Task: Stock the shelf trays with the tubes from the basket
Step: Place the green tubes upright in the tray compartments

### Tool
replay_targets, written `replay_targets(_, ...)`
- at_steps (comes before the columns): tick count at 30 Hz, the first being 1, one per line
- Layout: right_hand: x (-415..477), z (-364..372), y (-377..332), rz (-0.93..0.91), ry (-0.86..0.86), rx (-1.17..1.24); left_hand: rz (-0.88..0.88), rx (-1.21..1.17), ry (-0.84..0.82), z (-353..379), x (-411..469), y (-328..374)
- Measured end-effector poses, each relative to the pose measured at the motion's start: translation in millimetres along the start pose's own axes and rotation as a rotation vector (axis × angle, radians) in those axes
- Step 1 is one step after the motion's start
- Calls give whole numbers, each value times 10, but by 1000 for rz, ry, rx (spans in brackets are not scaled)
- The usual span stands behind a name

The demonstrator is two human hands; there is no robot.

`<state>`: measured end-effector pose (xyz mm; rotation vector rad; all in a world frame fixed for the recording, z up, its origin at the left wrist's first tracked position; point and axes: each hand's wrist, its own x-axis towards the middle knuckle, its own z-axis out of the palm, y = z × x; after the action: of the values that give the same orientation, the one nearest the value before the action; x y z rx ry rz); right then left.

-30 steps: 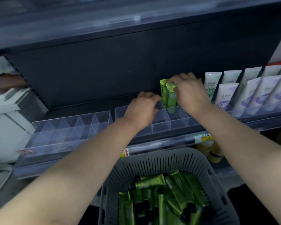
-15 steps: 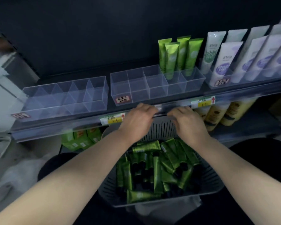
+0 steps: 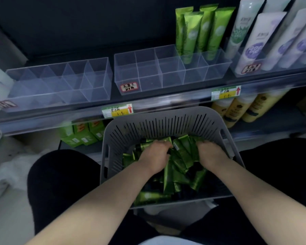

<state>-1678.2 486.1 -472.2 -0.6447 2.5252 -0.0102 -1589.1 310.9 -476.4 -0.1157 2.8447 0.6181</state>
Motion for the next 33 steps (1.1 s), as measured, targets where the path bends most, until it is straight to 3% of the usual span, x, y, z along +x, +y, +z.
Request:
replay_targets(3, -8, 63, -20, -2, -108, -1, 17, -36, 11, 25, 65, 37)
replay_targets(11, -43, 231, -161, -128, -155, 131, -25, -48, 28, 50, 63, -68)
replay_targets(18, 138, 145, -243, -52, 21, 320, -74, -32, 21, 75, -28, -194)
replay_targets(24, 311, 230, -346, -28, -51, 239, -87, -20, 32, 31, -57, -258)
replay_targets(28, 329, 145, -247, 2, -102, 361, -98, -39, 17, 14, 12, -254)
replay_targets(33, 276, -76, -139, -40, 70, 465, -170, -94, -44, 46, 225, -71)
